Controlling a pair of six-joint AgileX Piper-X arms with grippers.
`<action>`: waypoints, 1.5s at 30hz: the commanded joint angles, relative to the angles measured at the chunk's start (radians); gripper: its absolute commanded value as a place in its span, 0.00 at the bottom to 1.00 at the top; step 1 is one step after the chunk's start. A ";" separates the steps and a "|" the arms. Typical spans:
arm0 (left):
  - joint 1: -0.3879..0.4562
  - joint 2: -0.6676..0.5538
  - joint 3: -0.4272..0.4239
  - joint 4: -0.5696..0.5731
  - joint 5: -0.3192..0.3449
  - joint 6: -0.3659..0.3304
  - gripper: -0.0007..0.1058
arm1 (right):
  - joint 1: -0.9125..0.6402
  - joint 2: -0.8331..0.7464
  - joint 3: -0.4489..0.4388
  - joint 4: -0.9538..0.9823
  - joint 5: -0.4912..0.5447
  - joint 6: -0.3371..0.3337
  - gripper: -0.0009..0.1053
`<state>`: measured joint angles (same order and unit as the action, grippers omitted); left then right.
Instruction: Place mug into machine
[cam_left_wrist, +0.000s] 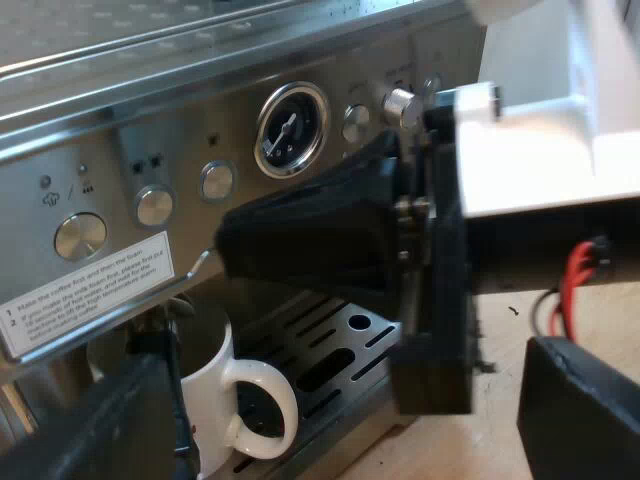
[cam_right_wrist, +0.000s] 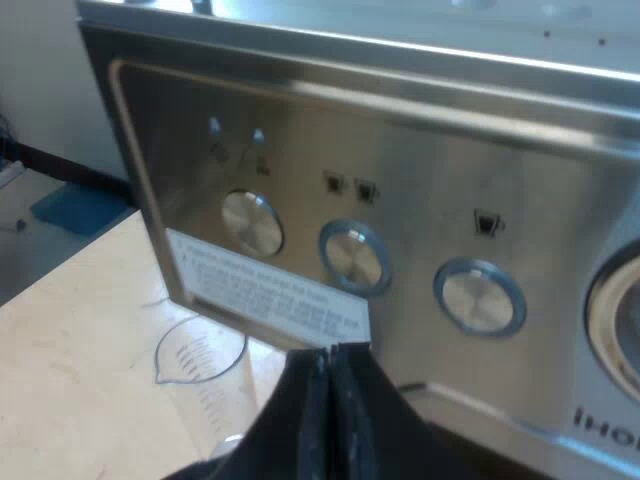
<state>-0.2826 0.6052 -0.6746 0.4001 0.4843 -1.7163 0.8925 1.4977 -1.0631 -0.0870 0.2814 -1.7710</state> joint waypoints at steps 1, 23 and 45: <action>-0.005 -0.003 -0.006 -0.018 0.007 -0.013 0.68 | -0.011 -0.003 -0.020 -0.020 0.007 -0.014 0.01; -0.005 -0.003 -0.006 -0.018 0.007 -0.013 0.68 | -0.067 0.022 -0.020 -0.051 0.004 -0.005 0.01; -0.005 -0.049 -0.006 -0.005 0.084 -0.013 0.68 | -0.061 -0.157 -0.017 0.205 -0.007 -0.005 0.78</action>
<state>-0.2826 0.5713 -0.6746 0.4039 0.5597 -1.7172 0.8368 1.3562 -1.0708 0.0997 0.2802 -1.7710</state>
